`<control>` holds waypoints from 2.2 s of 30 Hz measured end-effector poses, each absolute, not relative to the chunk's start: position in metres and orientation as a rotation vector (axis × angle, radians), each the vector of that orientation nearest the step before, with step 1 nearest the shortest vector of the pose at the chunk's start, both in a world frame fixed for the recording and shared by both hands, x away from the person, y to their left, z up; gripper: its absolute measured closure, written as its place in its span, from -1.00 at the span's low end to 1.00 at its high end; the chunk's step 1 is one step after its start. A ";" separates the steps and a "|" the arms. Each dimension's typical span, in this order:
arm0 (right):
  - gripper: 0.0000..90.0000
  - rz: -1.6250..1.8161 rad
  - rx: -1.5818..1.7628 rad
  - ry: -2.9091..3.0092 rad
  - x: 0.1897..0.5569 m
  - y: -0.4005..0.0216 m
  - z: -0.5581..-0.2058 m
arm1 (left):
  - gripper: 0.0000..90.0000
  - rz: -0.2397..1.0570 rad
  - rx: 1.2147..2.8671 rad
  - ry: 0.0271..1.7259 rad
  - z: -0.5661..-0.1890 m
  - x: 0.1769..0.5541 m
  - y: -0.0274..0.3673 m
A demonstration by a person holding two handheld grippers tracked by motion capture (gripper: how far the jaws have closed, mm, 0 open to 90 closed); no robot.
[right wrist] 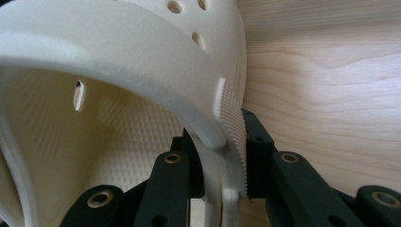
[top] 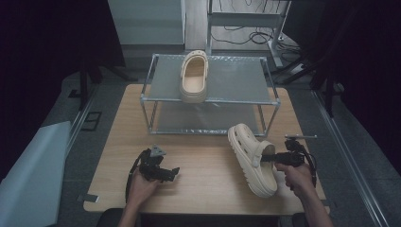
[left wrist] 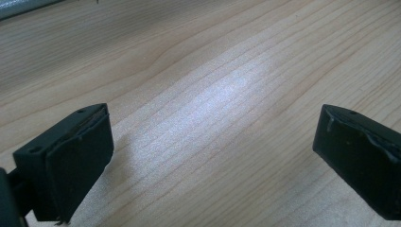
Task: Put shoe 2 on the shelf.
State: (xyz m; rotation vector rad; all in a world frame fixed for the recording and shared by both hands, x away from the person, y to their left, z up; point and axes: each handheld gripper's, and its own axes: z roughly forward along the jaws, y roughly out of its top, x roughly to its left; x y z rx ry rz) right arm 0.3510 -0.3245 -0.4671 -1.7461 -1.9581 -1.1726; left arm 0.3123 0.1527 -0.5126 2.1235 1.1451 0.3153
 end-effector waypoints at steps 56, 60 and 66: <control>0.70 -1.477 -1.746 -1.715 0.411 -0.290 -0.309 | -1.00 0.316 2.146 1.104 -0.513 0.314 0.146; 0.70 -1.489 -1.800 -1.694 0.426 -0.287 -0.304 | -1.00 0.315 2.145 1.102 -0.513 0.314 0.146; 0.70 -1.481 -1.903 -1.677 0.448 -0.280 -0.298 | -1.00 0.312 2.144 1.099 -0.513 0.314 0.146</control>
